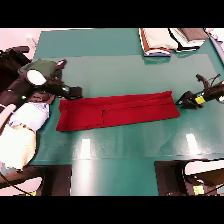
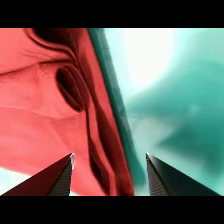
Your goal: Fold the shirts.
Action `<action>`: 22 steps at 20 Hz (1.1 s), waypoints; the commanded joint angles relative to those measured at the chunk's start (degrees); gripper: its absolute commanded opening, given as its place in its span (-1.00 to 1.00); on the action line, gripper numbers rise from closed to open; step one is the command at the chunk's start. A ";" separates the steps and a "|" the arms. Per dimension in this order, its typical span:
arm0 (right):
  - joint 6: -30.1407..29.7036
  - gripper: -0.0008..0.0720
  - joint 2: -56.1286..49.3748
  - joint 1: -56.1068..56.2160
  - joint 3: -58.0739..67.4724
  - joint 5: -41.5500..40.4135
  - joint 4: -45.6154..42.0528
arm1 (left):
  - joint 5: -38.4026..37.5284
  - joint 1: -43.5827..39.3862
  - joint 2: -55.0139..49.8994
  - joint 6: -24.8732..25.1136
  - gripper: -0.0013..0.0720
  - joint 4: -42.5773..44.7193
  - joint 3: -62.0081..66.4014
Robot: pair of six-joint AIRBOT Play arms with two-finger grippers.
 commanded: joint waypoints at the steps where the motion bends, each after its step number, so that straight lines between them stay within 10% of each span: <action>1: -4.04 0.42 -2.97 0.20 -4.50 -4.11 7.32 | 9.31 -8.87 -2.64 -3.10 -0.89 -1.40 0.15; 3: -5.57 0.02 -3.28 3.48 -4.22 -5.95 8.20 | 9.94 -11.74 -6.60 -3.08 -0.89 -3.61 2.19; 5: -5.62 -0.93 -3.02 7.02 -1.86 -5.88 8.00 | 9.05 -14.14 -11.54 -3.08 -0.89 -3.85 6.38; 22: 8.94 -0.94 19.50 31.21 25.53 0.98 18.71 | 6.45 -17.51 -26.91 -3.06 -0.89 -5.99 20.35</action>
